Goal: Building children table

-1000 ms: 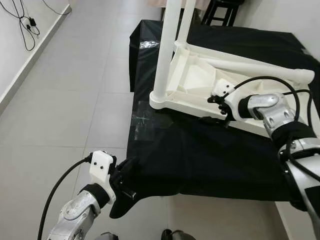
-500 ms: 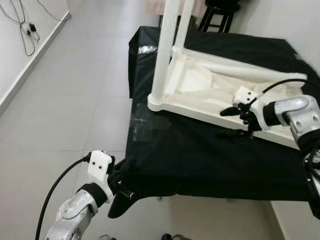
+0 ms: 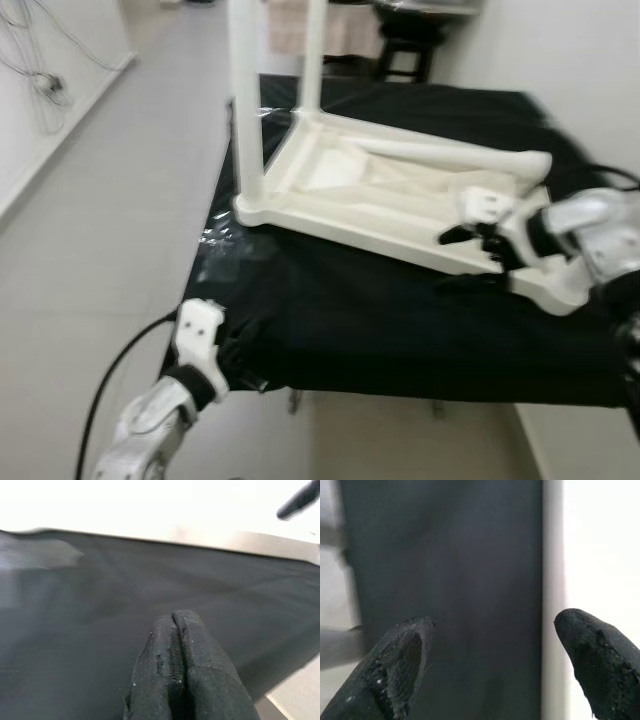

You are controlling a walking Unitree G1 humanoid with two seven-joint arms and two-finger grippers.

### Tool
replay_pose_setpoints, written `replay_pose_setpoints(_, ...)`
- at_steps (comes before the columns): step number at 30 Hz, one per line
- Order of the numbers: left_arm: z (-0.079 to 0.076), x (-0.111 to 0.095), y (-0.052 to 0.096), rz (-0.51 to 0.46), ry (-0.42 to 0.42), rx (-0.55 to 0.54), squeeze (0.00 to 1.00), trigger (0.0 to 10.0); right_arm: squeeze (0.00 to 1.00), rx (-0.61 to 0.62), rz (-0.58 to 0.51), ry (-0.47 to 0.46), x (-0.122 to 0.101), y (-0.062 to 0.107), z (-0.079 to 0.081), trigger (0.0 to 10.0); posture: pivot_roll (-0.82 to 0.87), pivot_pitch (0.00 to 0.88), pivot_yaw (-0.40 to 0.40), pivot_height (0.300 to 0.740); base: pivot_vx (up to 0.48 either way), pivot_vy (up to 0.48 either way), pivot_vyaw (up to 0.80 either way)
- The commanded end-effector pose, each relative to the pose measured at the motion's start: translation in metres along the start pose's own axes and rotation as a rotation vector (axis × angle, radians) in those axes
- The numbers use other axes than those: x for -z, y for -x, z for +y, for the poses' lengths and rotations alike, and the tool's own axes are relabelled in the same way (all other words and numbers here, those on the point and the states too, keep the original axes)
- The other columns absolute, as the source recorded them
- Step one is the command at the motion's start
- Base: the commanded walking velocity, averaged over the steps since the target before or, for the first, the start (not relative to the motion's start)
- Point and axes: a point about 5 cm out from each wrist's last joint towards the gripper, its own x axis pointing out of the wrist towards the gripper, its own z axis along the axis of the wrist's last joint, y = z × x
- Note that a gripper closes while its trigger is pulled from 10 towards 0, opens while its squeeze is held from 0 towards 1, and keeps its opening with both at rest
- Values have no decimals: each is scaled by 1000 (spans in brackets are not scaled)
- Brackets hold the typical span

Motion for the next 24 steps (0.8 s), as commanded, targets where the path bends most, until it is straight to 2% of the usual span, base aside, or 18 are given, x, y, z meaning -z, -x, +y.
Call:
replay_pose_setpoints(1, -2, 4, 1, 12, 6, 10, 0, 10000, 0, -47, 43, -24, 9, -4, 7, 10000, 19, 81, -85, 740, 0, 0, 0)
replay_pose_setpoints(5, -3, 4, 1, 10, 11, 9, 0, 10000, 0, -14, 81, -54, 16, -3, 8, 10000, 22, 84, -88, 740, 0, 0, 0)
replay_pose_setpoints(10, -4, 4, 1, 8, 19, 17, 0, 10000, 0, 121, 176, -102, 29, 1, 1, 10000, 11, 87, -89, 740, 0, 0, 0)
replay_pose_setpoints(11, -4, 4, 2, 8, 20, 18, 0, 10000, 0, 158, 167, -109, 29, 1, -1, 10000, 11, 87, -88, 740, 0, 0, 0)
replay_pose_setpoints(14, -4, 4, 2, 7, 23, 18, 0, 10000, 0, 174, 15, -145, 14, -1, -2, 10000, 14, 90, -88, 740, 0, 0, 0)
replay_pose_setpoints(16, -4, 4, 2, 7, 24, 18, 0, 10000, 0, 173, -16, -153, 10, -1, -1, 10000, 14, 90, -88, 740, 0, 0, 0)
replay_pose_setpoints(20, -3, 4, 2, 7, 24, 17, 0, 10000, 0, 232, -17, -154, 8, -3, -5, 10000, 11, 90, -86, 740, 0, 0, 0)
replay_pose_setpoints(23, -3, 5, 2, 8, 23, 20, 0, 10000, 0, 368, 8, -219, 10, -14, -15, 10000, 13, 89, -86, 740, 0, 0, 0)
replay_pose_setpoints(24, -3, 5, 2, 8, 23, 20, 0, 10000, 0, 368, 8, -219, 10, -14, -15, 10000, 13, 89, -86, 740, 0, 0, 0)
